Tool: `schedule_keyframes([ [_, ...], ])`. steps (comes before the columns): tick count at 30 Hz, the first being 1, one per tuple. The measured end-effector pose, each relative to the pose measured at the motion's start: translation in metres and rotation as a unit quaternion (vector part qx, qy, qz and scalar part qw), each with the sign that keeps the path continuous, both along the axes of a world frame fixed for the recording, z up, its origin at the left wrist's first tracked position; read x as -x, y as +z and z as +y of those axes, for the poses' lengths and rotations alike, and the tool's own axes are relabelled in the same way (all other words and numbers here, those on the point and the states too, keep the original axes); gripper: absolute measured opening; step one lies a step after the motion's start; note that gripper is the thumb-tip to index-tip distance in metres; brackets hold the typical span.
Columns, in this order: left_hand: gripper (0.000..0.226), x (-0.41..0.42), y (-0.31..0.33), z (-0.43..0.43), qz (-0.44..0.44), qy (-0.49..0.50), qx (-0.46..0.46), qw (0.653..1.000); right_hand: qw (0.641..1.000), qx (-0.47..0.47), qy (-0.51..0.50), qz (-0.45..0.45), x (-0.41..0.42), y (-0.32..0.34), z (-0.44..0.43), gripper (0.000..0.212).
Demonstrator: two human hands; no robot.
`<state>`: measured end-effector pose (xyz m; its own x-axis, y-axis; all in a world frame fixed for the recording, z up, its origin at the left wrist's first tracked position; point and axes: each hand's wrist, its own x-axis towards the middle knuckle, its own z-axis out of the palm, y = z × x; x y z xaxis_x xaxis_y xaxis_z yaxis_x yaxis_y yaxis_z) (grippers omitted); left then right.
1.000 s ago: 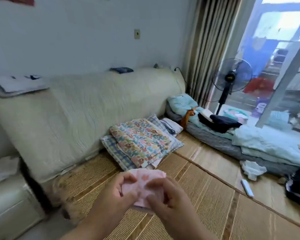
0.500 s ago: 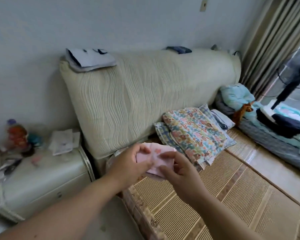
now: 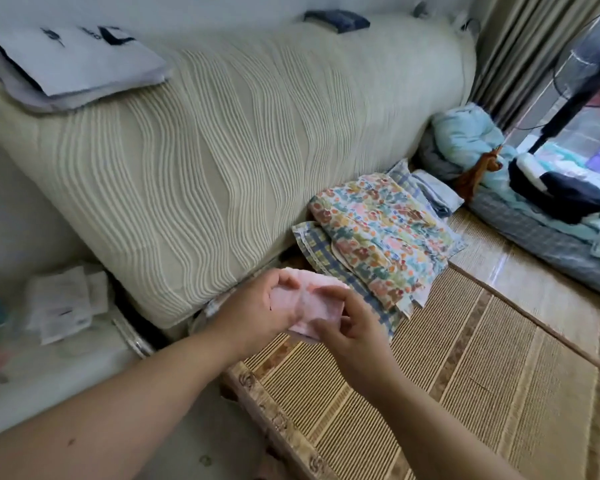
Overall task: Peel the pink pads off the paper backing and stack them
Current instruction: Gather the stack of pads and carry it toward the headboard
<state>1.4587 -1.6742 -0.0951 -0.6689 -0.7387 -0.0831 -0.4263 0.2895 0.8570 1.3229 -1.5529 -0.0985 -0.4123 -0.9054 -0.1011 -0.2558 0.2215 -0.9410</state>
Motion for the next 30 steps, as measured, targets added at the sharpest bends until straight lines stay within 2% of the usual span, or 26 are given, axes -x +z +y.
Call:
schedule_keyframes([
  [7,0.030,0.067,-0.058,-0.060,-0.040,-0.017,-0.005,0.999,0.999,-0.031,-0.032,0.020,0.049,-0.064,-0.061,0.032],
  [11,0.038,0.096,-0.113,-0.088,-0.103,-0.042,-0.003,0.994,0.992,-0.067,-0.062,-0.089,0.069,-0.120,-0.085,0.037],
  [16,0.039,0.130,-0.208,-0.120,-0.141,-0.062,-0.028,0.988,0.975,-0.112,-0.087,-0.173,0.096,-0.206,-0.114,0.039],
  [21,0.042,0.153,-0.317,-0.146,-0.156,-0.071,-0.055,0.984,0.962,-0.142,-0.109,-0.205,0.115,-0.306,-0.140,0.039],
  [25,0.041,0.154,-0.385,-0.161,-0.165,-0.068,-0.059,0.982,0.951,-0.127,-0.129,-0.250,0.115,-0.369,-0.156,0.033],
  [27,0.044,0.153,-0.408,-0.168,-0.169,-0.068,-0.069,0.981,0.954,-0.134,-0.133,-0.234,0.112,-0.393,-0.162,0.035],
  [30,0.044,0.150,-0.430,-0.173,-0.169,-0.072,-0.068,0.981,0.967,-0.160,-0.130,-0.147,0.110,-0.419,-0.166,0.035],
])
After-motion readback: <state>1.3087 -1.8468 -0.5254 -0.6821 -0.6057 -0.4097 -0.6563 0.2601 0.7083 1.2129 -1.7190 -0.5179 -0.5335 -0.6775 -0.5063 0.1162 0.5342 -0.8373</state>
